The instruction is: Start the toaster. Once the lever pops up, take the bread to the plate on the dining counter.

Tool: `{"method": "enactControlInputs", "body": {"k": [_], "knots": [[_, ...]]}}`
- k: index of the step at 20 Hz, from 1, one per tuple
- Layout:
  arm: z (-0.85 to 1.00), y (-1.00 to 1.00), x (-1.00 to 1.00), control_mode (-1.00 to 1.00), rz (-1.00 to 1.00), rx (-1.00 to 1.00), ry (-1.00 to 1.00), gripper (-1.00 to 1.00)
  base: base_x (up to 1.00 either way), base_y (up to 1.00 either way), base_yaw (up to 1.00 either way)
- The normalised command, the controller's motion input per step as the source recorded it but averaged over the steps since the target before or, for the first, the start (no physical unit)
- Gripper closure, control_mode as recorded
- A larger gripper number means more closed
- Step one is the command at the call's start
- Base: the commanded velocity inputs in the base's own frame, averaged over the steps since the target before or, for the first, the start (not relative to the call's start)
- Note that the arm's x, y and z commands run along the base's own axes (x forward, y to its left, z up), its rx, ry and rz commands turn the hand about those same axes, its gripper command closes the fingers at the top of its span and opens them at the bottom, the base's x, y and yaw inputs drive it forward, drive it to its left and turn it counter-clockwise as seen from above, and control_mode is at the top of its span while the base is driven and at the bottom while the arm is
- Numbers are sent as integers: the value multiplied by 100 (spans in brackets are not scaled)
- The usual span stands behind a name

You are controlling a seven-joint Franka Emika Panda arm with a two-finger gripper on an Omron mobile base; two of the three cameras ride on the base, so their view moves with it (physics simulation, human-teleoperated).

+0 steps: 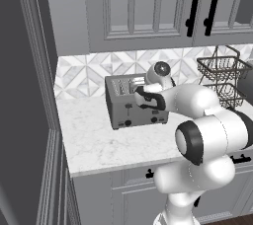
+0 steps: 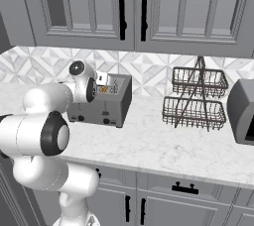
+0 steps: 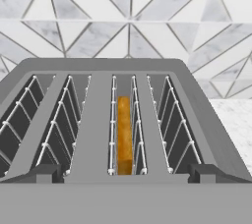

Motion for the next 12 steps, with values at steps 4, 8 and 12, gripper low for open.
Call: {"method": "enactControlInputs", "body": {"k": [4, 8, 12], "knots": [[0, 0, 0, -100, 0, 0, 0, -100, 0, 0, 0], [0, 0, 0, -100, 0, 0, 0, -100, 0, 0, 0], [0, 0, 0, -100, 0, 0, 0, -100, 0, 0, 0]]}}
